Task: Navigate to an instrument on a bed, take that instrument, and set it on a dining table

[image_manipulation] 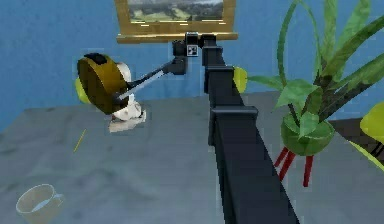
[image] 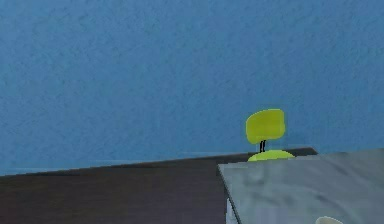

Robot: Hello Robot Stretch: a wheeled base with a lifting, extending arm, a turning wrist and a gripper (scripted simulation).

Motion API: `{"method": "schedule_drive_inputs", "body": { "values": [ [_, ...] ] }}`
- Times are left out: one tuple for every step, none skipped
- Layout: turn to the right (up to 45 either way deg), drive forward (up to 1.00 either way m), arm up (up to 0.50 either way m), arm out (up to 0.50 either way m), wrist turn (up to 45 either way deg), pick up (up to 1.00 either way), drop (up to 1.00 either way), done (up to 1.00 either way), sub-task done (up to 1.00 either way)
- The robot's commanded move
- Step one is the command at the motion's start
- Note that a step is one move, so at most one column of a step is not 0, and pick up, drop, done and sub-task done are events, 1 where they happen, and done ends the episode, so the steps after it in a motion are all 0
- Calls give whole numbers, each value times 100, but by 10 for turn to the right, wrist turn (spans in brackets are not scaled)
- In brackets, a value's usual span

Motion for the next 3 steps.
{"method": "schedule_drive_inputs", "body": {
  "values": [
    [0, 0, 0, 0, 450, 0, 0, 0, 0],
    [0, 0, 0, 0, 390, 0, 0, 0, 0],
    [0, 0, -32, 0, 0, 0, 0, 0, 0]
  ]
}}
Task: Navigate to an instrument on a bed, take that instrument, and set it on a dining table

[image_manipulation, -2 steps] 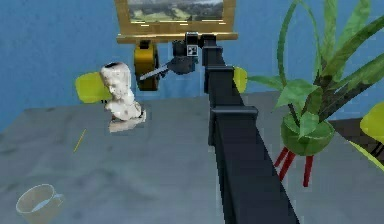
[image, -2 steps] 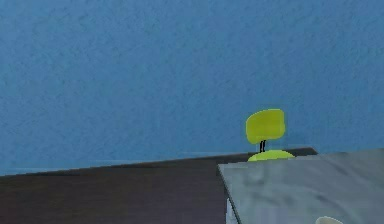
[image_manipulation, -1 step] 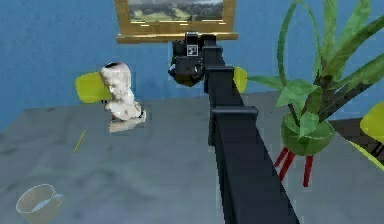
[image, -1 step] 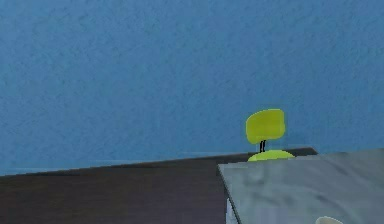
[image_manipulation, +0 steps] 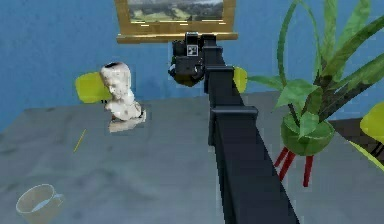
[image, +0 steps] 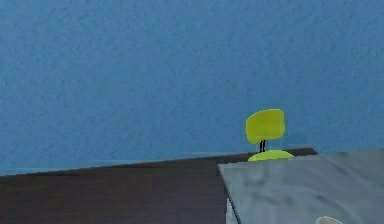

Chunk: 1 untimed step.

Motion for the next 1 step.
{"method": "schedule_drive_inputs", "body": {
  "values": [
    [0, 0, 0, 0, 0, 0, 100, 0, 0]
  ]
}}
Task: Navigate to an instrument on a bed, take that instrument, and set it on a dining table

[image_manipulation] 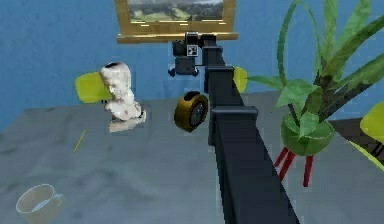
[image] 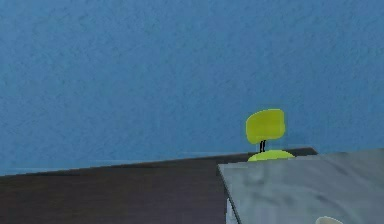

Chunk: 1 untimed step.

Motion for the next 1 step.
{"method": "schedule_drive_inputs", "body": {
  "values": [
    [0, 0, 0, -10, 0, 0, 0, 0, 0]
  ]
}}
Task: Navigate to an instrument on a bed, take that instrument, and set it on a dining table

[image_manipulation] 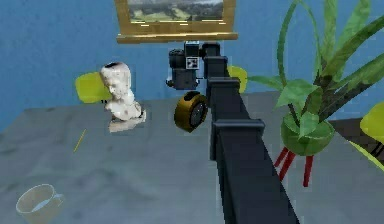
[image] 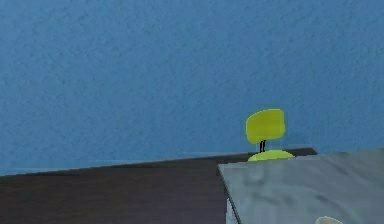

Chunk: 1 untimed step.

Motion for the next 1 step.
{"method": "schedule_drive_inputs", "body": {
  "values": [
    [0, 0, 0, 0, 0, 0, 0, 100, 0]
  ]
}}
